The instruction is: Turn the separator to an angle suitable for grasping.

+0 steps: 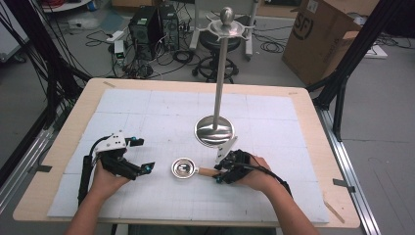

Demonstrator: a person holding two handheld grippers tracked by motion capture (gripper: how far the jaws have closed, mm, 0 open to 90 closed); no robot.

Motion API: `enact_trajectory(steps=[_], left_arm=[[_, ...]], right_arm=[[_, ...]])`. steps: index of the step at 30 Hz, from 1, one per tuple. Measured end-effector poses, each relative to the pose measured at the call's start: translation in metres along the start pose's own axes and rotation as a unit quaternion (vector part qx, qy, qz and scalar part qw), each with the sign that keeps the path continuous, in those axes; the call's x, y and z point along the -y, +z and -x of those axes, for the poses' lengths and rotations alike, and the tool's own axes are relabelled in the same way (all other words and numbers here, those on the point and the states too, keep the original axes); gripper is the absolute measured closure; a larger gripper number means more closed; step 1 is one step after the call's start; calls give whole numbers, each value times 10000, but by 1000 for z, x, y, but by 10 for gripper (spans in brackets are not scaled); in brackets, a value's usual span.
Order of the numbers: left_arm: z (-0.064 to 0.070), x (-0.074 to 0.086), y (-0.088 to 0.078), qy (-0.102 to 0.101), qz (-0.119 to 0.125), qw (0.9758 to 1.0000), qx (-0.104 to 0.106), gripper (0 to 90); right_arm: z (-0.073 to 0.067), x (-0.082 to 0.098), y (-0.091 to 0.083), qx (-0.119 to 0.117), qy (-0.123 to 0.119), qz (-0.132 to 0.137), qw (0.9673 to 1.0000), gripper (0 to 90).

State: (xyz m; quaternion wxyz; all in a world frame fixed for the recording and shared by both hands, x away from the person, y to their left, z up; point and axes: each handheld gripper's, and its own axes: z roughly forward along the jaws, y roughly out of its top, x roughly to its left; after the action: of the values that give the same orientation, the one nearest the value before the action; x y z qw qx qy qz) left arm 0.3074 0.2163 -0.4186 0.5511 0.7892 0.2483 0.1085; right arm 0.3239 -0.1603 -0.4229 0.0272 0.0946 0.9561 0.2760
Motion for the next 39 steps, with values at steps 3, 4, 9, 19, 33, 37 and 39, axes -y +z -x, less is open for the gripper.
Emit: enact_trajectory(steps=[3,4,9,19,33,37,39], left_arm=[[-1,0,0,3,-6,10000,2,17],[-1,0,0,4,-9,10000,5,17],[-1,0,-1,-7,19,10000,-15,17],[-1,0,-2,-49,15,10000,-40,17],[0,0,-12,-29,33,10000,-73,17],[-1,0,-12,-29,36,10000,-59,17],[0,0,-12,-26,44,10000,-48,17]], right_arm=[[1,1,-4,-3,51,26,10000,608],[2,3,-6,-26,79,44,10000,637],[1,4,1,-126,-3,1,9999,664],[1,-18,15,-185,-141,264,9994,683],[6,-76,56,-250,-214,394,9987,677],[6,-84,60,-257,-228,355,9988,676],[7,-85,61,-261,-204,352,9988,668]])
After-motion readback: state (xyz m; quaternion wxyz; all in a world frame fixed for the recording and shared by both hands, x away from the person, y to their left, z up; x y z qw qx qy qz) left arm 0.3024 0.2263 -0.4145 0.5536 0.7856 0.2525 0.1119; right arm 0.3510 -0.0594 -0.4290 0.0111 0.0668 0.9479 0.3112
